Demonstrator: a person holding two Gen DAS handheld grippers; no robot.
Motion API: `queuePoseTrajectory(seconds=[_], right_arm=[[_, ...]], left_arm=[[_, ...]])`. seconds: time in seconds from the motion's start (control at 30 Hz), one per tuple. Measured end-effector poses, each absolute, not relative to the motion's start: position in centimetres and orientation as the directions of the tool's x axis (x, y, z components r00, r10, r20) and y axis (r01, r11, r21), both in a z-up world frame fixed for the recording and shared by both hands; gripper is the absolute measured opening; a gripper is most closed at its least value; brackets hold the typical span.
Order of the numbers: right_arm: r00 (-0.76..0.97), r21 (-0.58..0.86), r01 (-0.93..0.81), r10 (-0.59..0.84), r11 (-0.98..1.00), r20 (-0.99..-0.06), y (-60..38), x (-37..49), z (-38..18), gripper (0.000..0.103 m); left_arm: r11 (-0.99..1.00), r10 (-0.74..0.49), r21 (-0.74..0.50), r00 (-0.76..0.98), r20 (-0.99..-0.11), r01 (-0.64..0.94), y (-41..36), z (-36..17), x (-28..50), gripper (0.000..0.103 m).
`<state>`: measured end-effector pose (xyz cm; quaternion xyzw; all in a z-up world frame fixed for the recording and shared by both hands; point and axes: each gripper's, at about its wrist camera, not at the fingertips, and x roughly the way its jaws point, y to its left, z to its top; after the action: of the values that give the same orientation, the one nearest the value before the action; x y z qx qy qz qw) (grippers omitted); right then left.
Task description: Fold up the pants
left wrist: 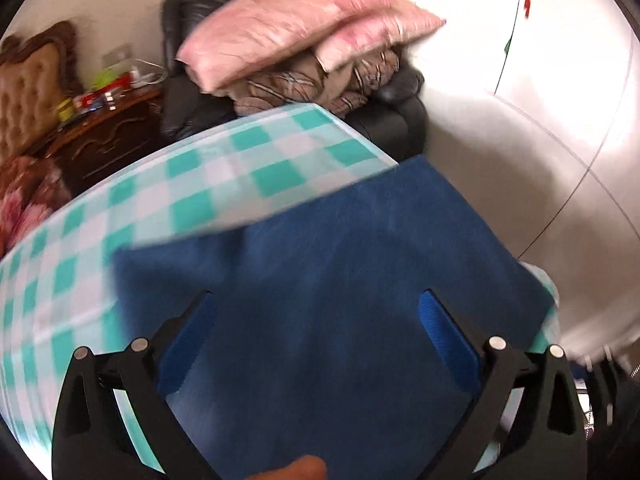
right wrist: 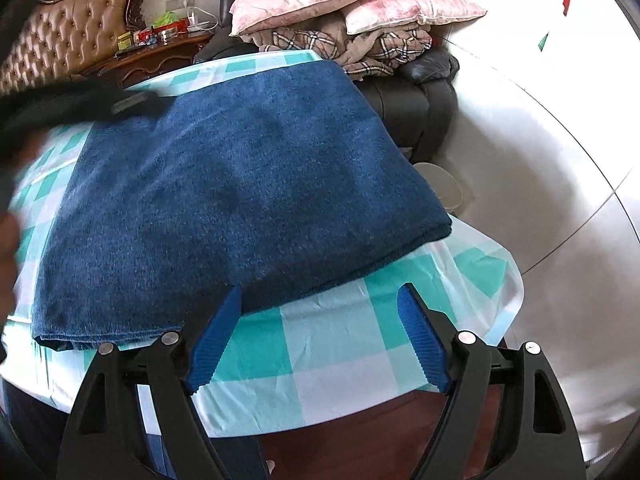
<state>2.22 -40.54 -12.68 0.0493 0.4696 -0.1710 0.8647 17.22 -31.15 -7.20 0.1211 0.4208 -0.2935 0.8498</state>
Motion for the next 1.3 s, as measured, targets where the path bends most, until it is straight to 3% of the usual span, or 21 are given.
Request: queuePoseTrajectory(seconds=[0.23,0.4,0.67,0.93,1.17,1.3], right_arm=[[0.494,-0.072,0.336,-0.241,0.939,-0.835,-40.4,2.0,-12.6,0.076],[0.492,-0.066,0.337,-0.235,0.939,-0.838,-40.5,2.2,-12.6,0.076],[0.510,-0.065,0.334,-0.239,0.940,-0.827,-39.9,1.9,-11.9,0.077],[0.526,-0.078,0.322,-0.247,0.943,-0.813,-38.4,1.1,-10.9,0.077],[0.546,-0.074,0.326,-0.252,0.942,-0.799,-37.4,0.3,-9.6,0.077],[0.559,-0.066,0.325,-0.248,0.943,-0.791,-36.9,0.0,-8.9,0.077]], left_arm=[[0.785,-0.300,0.014,0.399,-0.867,0.620,-39.7,-11.3,23.0,0.102],[0.777,-0.308,0.014,0.401,-0.863,0.629,-39.7,-12.2,23.1,0.102],[0.829,-0.325,-0.033,0.433,-0.841,0.558,-31.9,-9.7,17.9,0.101],[0.855,-0.196,0.092,0.484,-0.853,0.510,-23.8,-11.7,9.8,0.101],[0.878,-0.236,0.061,0.540,-0.808,0.475,-18.4,-9.4,4.1,0.101],[0.894,-0.296,-0.023,0.551,-0.780,0.447,-16.6,-7.2,2.9,0.101]])
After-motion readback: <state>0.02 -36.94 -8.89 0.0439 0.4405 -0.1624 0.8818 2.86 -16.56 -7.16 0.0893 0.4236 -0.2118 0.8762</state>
